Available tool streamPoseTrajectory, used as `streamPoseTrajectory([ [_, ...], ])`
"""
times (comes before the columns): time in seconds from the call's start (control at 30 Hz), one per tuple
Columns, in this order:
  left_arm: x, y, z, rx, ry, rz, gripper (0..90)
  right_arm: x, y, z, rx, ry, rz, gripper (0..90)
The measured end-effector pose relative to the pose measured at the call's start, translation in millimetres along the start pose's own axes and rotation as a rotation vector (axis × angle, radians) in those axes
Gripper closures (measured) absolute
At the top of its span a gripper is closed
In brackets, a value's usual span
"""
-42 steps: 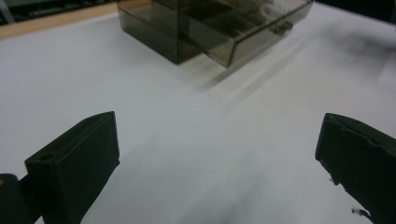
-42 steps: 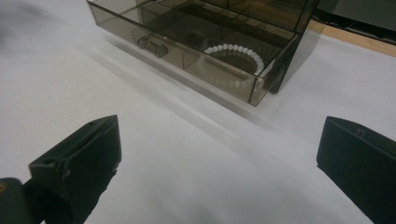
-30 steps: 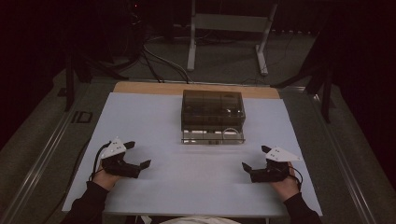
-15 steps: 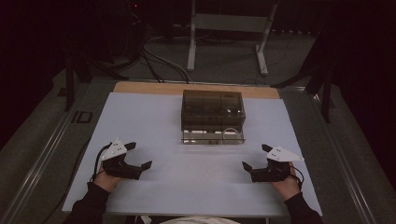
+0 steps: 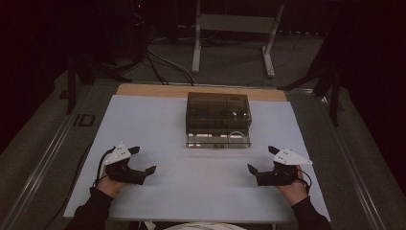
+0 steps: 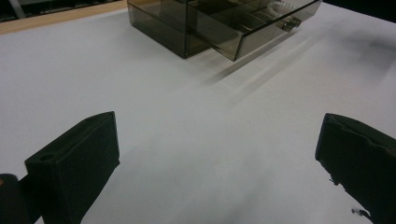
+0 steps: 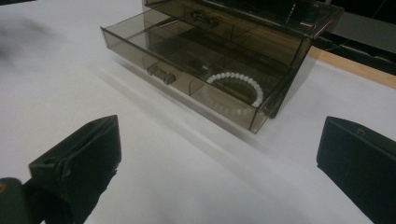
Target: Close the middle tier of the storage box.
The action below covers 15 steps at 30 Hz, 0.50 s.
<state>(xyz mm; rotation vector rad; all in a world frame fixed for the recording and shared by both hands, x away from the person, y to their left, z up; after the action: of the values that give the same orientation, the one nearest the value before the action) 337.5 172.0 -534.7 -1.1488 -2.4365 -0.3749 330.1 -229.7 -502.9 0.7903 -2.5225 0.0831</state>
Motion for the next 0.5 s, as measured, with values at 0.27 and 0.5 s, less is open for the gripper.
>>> streamPoseTrajectory([
  [0.27,-0.7,-0.9,0.7,-0.009,0.009,0.003,1.0,-3.9,10.3,-14.8,0.001,-0.009,0.029,0.0],
  [0.5,-1.4,-1.8,0.8,-0.016,0.012,0.005,1.0,-11.8,17.7,-23.0,-0.017,-0.014,0.069,0.0],
])
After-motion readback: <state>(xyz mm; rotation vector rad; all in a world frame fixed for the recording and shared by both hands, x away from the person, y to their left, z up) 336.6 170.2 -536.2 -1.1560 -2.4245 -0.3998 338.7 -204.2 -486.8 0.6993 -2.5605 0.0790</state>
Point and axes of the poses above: each handheld gripper's, and its own axes: x roughly backward along the jaws, z roughly out of its underside, y roughly to its left, the point moved 8 cm from there along -x, roughly forward along the jaws, and after that the axes turned 10 degrees about -x, right-handed, at the moved point
